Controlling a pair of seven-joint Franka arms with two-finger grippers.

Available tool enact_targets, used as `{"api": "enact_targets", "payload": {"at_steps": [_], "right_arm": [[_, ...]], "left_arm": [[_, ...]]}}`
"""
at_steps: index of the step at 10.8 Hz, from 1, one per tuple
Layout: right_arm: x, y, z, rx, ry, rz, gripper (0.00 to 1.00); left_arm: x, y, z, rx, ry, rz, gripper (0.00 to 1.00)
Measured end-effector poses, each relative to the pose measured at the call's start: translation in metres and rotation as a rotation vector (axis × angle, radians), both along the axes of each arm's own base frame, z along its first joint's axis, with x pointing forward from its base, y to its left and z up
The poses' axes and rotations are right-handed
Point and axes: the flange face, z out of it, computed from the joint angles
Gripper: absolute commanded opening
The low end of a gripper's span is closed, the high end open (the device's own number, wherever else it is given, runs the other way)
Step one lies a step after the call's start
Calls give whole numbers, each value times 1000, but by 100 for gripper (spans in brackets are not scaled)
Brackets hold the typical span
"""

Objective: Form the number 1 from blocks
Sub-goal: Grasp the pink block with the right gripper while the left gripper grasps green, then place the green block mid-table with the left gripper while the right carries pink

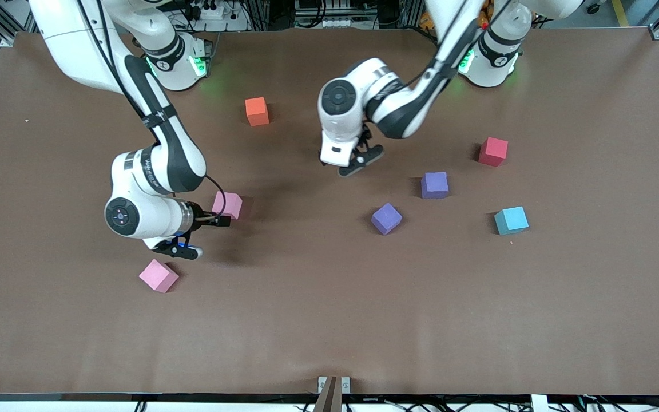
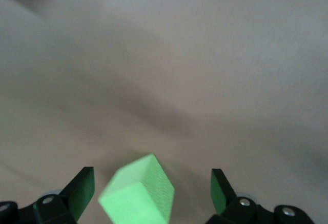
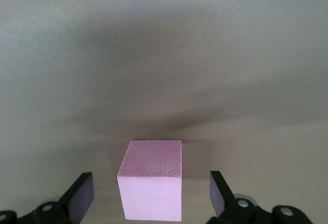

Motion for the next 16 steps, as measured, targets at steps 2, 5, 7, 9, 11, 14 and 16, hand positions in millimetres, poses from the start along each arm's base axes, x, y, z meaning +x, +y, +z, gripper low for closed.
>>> {"api": "enact_targets", "payload": {"at_steps": [2, 5, 7, 9, 11, 14, 16], "right_arm": [[-7, 4, -10, -6, 21, 10, 100], [-14, 16, -19, -10, 26, 29, 100], [-16, 17, -26, -13, 27, 31, 100], [-19, 16, -33, -17, 34, 29, 100], [-23, 14, -39, -21, 43, 28, 100], [-32, 12, -48, -27, 64, 29, 96], [-33, 13, -50, -28, 66, 31, 78]], "left_arm": [[-12, -12, -3, -12, 15, 90, 100], [-27, -16, -13, -11, 15, 255, 100], [-60, -15, -39, 16, 12, 304, 100], [-77, -6, -55, 51, 19, 332, 100], [-79, 1, -58, 66, 21, 341, 100], [-79, 6, -62, 67, 19, 346, 100], [-79, 6, -63, 68, 19, 346, 100]]}}
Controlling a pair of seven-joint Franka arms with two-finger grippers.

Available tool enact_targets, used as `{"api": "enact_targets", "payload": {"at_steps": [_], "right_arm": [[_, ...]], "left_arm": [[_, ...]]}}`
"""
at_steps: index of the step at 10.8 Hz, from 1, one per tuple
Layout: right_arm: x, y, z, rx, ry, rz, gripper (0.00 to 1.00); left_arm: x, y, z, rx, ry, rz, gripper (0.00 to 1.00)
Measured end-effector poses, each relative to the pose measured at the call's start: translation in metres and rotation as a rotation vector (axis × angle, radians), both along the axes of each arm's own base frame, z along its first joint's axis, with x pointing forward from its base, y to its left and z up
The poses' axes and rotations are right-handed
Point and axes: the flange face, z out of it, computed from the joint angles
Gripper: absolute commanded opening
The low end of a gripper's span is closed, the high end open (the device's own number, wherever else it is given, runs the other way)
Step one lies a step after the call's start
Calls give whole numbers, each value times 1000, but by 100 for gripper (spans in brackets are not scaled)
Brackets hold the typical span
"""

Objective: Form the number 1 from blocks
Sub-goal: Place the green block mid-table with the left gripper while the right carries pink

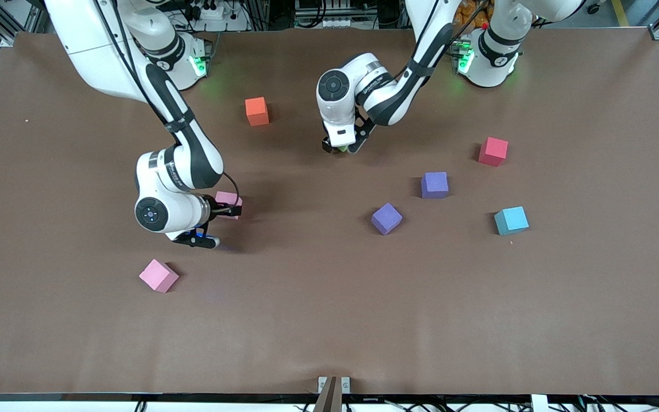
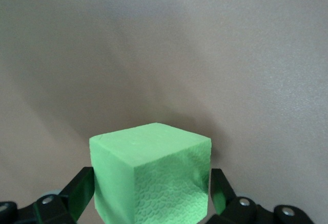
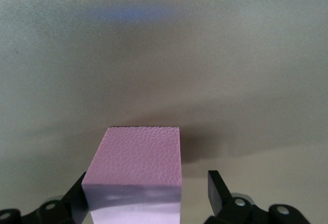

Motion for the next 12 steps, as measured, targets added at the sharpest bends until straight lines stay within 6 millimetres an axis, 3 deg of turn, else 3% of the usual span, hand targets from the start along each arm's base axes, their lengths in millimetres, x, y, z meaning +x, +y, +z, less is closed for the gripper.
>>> {"api": "enact_targets", "payload": {"at_steps": [3, 6, 7, 8, 10, 12], "right_arm": [[-1, 2, -1, 1, 2, 4, 54], [-1, 2, 0, 1, 0, 4, 54], [-1, 2, 1, 1, -1, 4, 54], [1, 3, 2, 2, -8, 3, 54], [11, 3, 16, 12, -52, -2, 56], [24, 4, 45, 28, -104, -6, 56]], "left_arm": [[-1, 0, -2, 2, 2, -2, 100], [-5, -1, -7, 9, 8, -7, 100], [-7, 0, -10, 13, 12, -9, 30], [-8, 0, -12, 16, 15, -10, 0], [-8, 0, -12, 14, 15, -16, 0], [-6, -3, -2, -12, 10, -90, 0]]}}
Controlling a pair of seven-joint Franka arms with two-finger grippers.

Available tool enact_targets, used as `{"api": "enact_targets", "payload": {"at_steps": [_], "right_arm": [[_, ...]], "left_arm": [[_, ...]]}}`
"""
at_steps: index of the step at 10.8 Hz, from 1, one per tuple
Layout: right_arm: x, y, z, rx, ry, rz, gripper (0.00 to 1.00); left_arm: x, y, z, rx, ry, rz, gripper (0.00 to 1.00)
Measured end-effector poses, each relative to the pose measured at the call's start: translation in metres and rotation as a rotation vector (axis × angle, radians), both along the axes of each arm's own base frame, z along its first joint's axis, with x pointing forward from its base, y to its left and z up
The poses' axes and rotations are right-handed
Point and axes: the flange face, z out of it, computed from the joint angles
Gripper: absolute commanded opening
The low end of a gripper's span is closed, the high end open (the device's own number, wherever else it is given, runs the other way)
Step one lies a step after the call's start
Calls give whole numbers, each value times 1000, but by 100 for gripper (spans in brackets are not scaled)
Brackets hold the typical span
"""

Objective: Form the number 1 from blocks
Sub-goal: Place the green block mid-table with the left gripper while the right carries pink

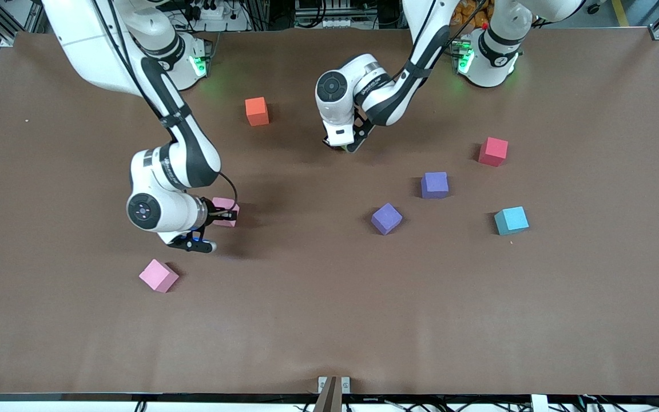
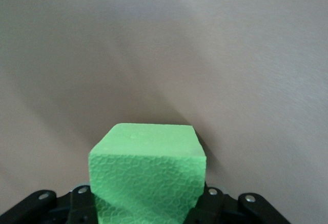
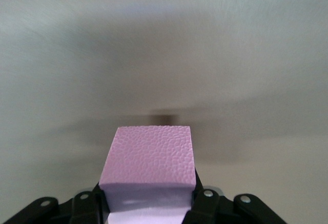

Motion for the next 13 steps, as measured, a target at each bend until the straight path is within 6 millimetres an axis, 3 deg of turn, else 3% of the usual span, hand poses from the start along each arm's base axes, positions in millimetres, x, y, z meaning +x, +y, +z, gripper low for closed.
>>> {"api": "enact_targets", "payload": {"at_steps": [4, 7, 9, 13], "right_arm": [[14, -9, 36, 16, -66, -22, 56], [23, -9, 59, 13, -128, -114, 56], [24, 1, 63, 8, -147, -165, 56], [19, 22, 64, 5, -157, -186, 56]], "left_arm": [[21, -12, 49, -112, -72, -389, 0], [49, -27, 67, -181, -135, -612, 0], [67, -36, 60, -216, -144, -749, 0], [97, -59, 23, -246, -148, -858, 0]]}}
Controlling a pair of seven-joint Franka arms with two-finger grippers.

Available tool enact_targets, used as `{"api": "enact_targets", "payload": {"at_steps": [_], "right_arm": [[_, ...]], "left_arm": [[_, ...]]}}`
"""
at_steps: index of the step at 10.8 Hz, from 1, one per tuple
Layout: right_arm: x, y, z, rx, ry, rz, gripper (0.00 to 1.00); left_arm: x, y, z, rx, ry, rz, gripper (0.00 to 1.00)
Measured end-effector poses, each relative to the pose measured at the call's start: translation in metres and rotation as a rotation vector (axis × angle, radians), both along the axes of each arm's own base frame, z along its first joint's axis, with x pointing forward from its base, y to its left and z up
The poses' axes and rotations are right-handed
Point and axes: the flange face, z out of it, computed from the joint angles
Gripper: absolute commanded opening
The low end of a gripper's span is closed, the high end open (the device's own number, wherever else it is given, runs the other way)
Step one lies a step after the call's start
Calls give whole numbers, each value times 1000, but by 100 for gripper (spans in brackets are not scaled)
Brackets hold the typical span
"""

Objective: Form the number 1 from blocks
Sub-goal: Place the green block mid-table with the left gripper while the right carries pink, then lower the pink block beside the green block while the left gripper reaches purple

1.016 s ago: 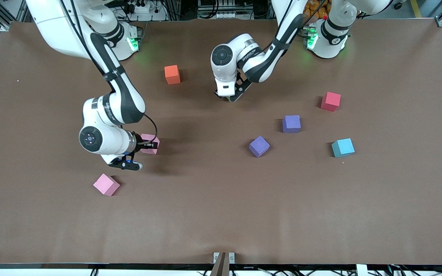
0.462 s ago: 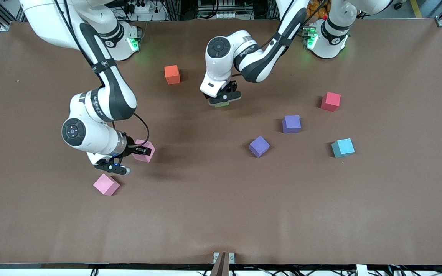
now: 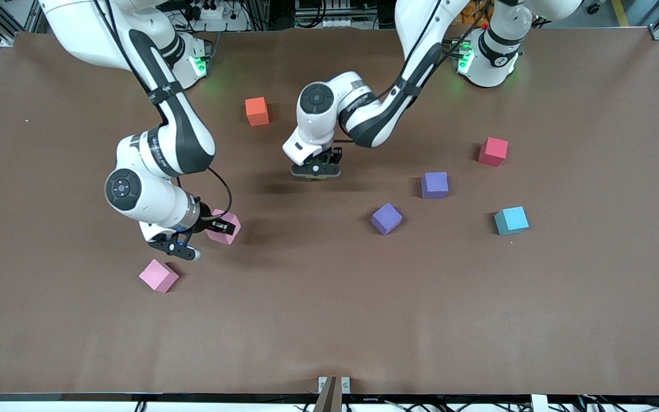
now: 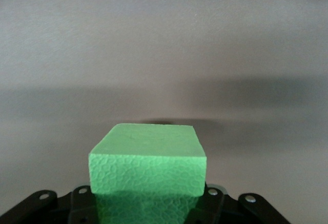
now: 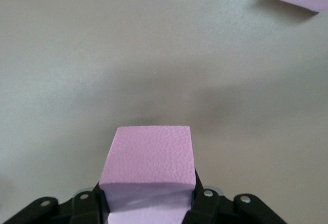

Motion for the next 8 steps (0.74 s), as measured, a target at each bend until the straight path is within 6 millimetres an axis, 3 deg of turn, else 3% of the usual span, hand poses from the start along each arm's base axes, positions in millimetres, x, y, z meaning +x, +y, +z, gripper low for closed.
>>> {"api": "enact_targets", "payload": {"at_steps": [1, 2, 5, 8], "right_arm": [[-1, 2, 0, 0, 1, 0, 56], [-1, 3, 0, -1, 1, 1, 56], [-7, 18, -1, 0, 1, 28, 56], [-17, 41, 0, 0, 1, 65, 56]], "left_arm": [[1, -2, -8, 8, -2, -9, 82], [1, -2, -14, 14, -3, -16, 100], [-8, -10, -17, 25, -18, -53, 100], [-5, -10, -12, 33, -20, -51, 100]]}}
